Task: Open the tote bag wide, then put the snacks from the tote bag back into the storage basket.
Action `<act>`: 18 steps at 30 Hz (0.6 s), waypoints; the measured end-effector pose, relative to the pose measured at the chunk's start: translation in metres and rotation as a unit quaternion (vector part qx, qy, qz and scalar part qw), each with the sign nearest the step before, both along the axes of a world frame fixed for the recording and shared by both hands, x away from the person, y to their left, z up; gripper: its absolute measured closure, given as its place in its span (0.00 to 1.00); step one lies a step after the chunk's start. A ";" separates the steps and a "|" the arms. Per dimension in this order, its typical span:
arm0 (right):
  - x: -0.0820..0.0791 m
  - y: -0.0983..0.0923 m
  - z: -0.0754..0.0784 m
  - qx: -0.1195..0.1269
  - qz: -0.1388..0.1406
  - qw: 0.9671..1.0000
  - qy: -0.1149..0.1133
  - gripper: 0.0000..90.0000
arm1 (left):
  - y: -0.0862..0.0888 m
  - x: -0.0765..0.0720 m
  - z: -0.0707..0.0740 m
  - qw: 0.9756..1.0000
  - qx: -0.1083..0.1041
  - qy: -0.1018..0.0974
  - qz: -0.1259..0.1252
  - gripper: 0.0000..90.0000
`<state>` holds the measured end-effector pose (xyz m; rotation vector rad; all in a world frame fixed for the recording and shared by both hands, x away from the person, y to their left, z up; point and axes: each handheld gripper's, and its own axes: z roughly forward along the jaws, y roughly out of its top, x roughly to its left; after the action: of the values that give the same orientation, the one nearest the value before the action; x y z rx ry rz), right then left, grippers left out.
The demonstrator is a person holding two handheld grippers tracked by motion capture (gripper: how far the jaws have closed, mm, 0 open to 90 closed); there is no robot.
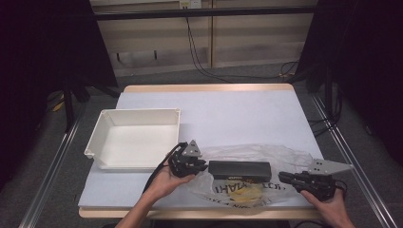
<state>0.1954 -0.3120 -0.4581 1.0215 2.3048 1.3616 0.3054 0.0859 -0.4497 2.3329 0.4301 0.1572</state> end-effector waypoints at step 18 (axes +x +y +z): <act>-0.022 0.004 0.004 0.090 -0.028 0.994 -0.055 0.46 | 0.017 -0.009 0.037 0.994 -0.108 -0.023 -0.005 0.58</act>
<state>0.1729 -0.3084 -0.4536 1.0278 2.0895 1.5826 0.2960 0.1024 -0.4127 2.1144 0.3917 0.1522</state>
